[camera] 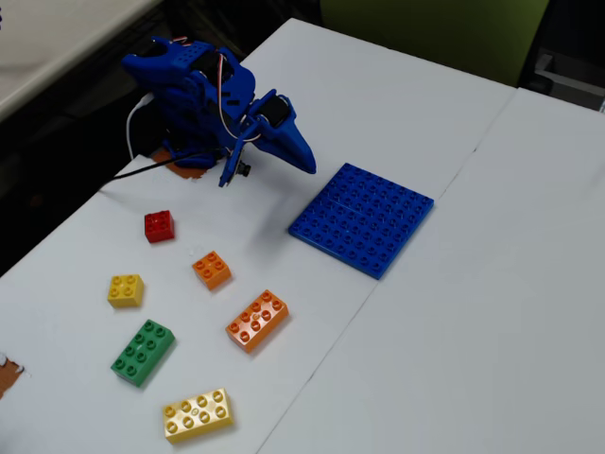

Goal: Pick up the 2x2 orange block and go up the 8x8 blue block.

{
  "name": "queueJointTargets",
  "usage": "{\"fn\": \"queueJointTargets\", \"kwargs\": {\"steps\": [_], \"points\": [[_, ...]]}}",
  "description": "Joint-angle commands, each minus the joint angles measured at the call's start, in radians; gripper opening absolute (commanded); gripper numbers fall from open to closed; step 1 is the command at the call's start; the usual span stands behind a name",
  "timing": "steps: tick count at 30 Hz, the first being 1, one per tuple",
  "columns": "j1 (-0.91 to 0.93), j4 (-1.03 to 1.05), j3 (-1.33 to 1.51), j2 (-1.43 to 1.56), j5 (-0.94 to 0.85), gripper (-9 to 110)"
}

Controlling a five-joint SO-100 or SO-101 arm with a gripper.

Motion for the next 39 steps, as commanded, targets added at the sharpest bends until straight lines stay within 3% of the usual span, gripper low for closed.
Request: {"fn": "queueJointTargets", "kwargs": {"steps": [1, 11, 19, 32, 39], "points": [[0.002, 0.003, 0.041, 0.043, -0.005, 0], [0.012, -0.130, -0.017, -0.005, -0.147, 0], [0.064, -0.201, -0.373, -0.330, -0.322, 0], [0.129, 0.107, -1.088, -0.971, -0.606, 0], [0.221, 0.385, -1.511, -1.284, -0.828, 0]]}}
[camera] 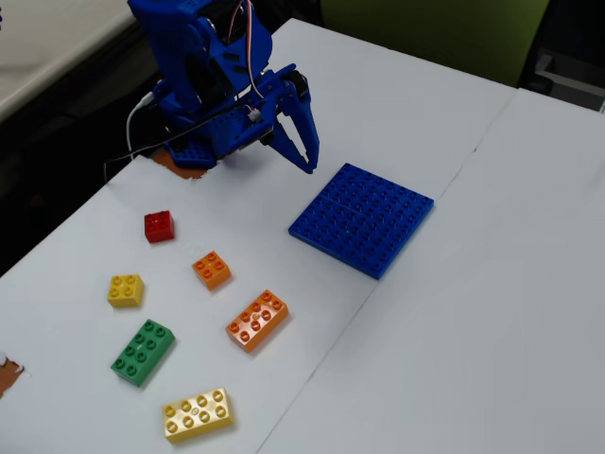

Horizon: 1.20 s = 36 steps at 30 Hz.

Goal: Pick up the 2x2 orange block and go up the 8x8 blue block.

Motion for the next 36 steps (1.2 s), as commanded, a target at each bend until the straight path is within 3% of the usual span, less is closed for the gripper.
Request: {"fn": "queueJointTargets", "kwargs": {"steps": [1, 9, 17, 36], "points": [[0.048, 0.110, -0.232, -0.112, -0.114, 0], [0.183, 0.305, -0.393, -0.275, -0.468, 0], [0.321, 0.374, -0.396, -0.356, -0.776, 0], [0.558, 0.354, -0.426, -0.557, -1.083, 4]]}}
